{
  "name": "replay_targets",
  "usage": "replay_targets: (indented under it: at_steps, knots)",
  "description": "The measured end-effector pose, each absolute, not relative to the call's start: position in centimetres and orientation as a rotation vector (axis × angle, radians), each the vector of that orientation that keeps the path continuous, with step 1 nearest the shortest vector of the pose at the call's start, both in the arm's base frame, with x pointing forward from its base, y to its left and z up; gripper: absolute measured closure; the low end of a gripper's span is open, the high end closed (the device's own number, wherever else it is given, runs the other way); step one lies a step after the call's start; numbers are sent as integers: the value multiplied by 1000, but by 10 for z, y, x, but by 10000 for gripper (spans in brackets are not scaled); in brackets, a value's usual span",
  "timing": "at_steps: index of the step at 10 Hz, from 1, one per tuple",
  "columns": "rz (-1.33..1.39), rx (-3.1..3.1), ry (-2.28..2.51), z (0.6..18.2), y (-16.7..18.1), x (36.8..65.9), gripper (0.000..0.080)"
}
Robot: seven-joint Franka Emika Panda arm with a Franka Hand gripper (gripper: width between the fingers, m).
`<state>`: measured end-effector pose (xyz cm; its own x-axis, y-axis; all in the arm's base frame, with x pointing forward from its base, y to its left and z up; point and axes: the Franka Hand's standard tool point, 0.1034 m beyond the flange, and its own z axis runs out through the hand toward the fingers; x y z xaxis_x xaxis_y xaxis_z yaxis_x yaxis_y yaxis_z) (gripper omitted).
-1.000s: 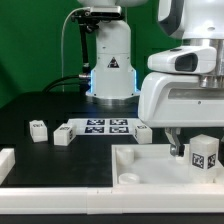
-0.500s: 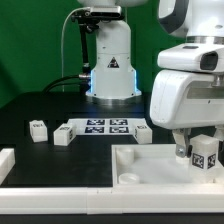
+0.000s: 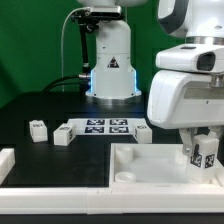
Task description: Assemble one leg
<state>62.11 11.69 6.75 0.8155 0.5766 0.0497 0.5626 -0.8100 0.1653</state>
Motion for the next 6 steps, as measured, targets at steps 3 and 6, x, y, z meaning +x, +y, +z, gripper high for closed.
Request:
replay_targets:
  at_steps: [3,6]
  knots:
    - [170,2956,562,67,117,621,505]
    - [213,3039,-59,67,118,621,505]
